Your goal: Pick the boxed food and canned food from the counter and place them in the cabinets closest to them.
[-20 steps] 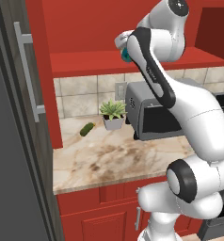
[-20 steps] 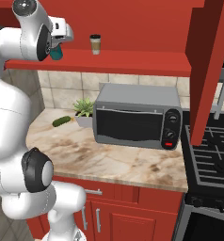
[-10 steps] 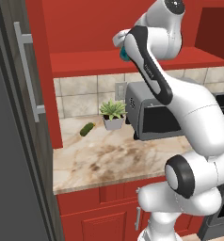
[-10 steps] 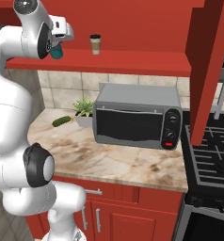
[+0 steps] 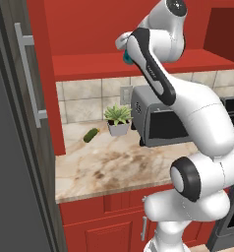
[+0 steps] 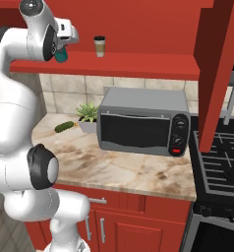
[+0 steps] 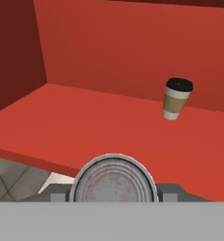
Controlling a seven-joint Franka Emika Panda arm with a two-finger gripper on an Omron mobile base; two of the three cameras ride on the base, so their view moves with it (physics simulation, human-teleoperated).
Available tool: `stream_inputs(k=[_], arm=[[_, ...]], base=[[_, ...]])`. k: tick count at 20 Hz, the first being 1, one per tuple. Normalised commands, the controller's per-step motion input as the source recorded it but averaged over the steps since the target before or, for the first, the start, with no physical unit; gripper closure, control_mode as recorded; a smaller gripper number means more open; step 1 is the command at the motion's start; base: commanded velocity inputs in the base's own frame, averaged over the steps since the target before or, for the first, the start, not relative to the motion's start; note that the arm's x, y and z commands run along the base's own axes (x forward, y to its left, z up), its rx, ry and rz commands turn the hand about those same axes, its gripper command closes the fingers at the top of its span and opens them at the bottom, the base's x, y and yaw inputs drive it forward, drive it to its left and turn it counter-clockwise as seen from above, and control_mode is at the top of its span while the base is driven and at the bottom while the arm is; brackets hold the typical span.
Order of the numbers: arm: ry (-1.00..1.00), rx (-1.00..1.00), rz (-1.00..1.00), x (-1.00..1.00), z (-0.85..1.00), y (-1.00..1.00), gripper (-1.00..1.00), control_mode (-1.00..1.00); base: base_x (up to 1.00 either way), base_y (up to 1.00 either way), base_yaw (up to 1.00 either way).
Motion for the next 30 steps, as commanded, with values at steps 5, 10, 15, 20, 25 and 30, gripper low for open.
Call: stream_inputs(k=[5, 10, 15, 20, 25, 30], arm=[[0.04, 0.00, 0.00, 0.46, 0.00, 0.10, 1.00, -1.00], [0.06, -0.01, 0.00, 0.43, -0.01, 0.10, 1.00, -1.00], [0.07, -0.04, 0.00, 0.39, -0.05, 0.09, 1.00, -1.00], [0.04, -0.04, 0.00, 0.36, -0.04, 0.07, 1.00, -1.00], [0.02, -0.01, 0.00, 0.44, -0.06, 0.09, 1.00, -1.00], [0.02, 0.00, 0.00, 0.44, -0.05, 0.10, 1.00, -1.00]], base=[[0.00, 0.00, 0.00], [0.00, 0.00, 0.00], [0.00, 0.00, 0.00], [0.00, 0.00, 0.00], [0.00, 0.00, 0.00], [0.00, 0.00, 0.00]])
